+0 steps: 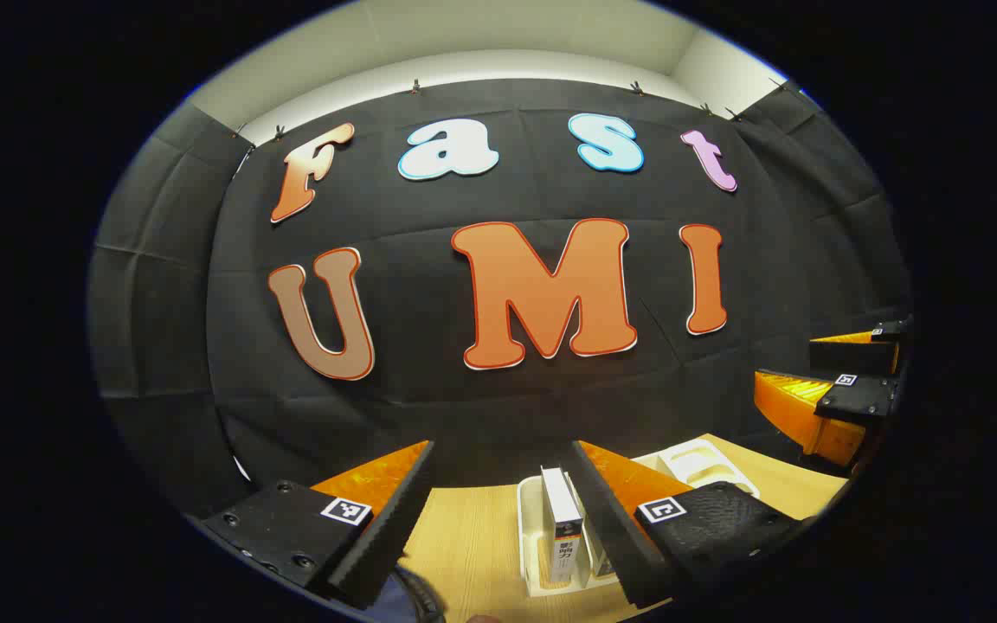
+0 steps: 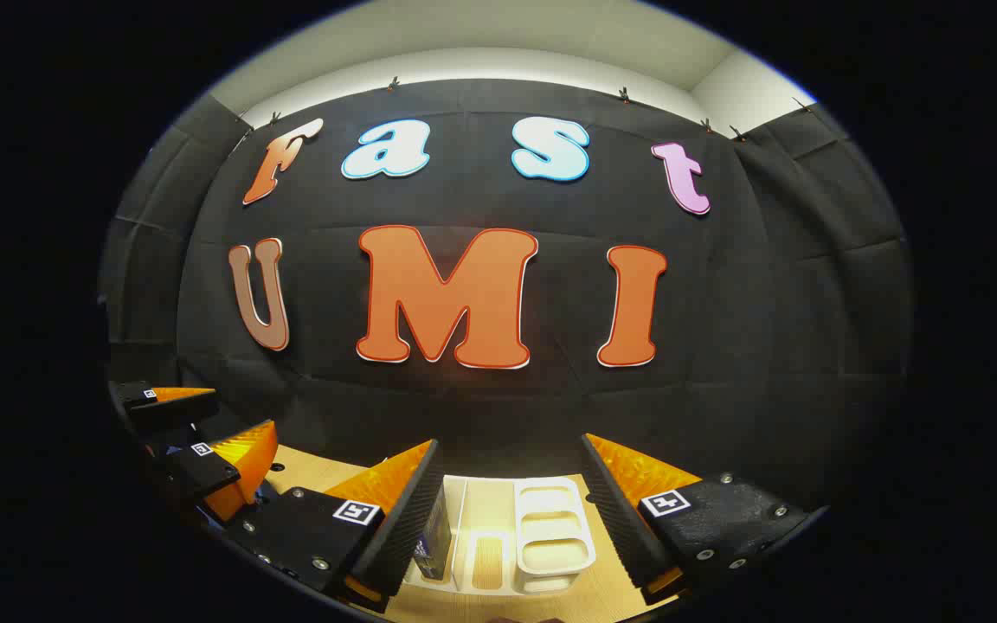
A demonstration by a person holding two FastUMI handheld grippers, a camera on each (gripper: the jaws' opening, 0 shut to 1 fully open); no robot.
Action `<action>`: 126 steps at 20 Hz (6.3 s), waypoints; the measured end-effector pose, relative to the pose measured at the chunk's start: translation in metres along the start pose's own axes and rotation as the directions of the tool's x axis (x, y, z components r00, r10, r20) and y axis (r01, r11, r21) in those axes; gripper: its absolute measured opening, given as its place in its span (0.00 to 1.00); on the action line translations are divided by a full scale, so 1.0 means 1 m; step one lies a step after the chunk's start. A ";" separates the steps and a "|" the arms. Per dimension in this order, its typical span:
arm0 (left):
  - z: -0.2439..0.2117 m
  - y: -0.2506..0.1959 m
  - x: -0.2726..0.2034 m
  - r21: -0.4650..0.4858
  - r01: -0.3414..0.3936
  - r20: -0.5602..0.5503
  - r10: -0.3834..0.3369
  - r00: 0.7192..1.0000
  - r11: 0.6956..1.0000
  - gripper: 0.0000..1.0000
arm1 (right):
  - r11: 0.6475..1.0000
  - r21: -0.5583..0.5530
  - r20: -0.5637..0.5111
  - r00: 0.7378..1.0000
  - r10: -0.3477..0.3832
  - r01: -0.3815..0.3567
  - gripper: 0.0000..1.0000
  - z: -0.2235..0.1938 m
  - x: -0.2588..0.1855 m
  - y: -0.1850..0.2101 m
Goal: Open the schoolbag, grab two books from the bookshelf and put them into the schoolbag.
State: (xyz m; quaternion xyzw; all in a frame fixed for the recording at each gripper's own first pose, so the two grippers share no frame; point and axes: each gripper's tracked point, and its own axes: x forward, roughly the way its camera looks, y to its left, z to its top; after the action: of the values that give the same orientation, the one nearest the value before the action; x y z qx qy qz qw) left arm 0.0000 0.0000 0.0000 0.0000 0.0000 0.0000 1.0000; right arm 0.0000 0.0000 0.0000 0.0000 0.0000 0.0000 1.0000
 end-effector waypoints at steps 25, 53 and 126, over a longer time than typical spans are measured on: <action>0.001 -0.001 -0.001 0.004 -0.002 0.002 0.002 1.000 1.000 0.96 | 1.000 -0.009 -0.042 0.999 0.009 -0.010 0.94 -0.015 0.006 0.002; -0.004 0.070 -0.035 0.003 -0.180 0.016 0.180 0.984 0.984 0.95 | 0.985 -0.021 -0.041 0.985 0.169 -0.170 0.94 -0.015 0.010 0.061; -0.234 0.202 -0.087 0.573 0.155 -0.566 0.252 0.785 0.805 0.07 | 0.919 -0.040 -0.320 0.876 0.360 -0.392 0.94 -0.086 0.034 0.125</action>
State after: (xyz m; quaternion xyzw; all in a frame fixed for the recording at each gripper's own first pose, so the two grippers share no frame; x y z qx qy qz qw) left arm -0.0872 0.2024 -0.2336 0.3113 0.3268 0.0271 0.8919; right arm 0.0340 0.1251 -0.0860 -0.0517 0.1551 0.1944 0.9672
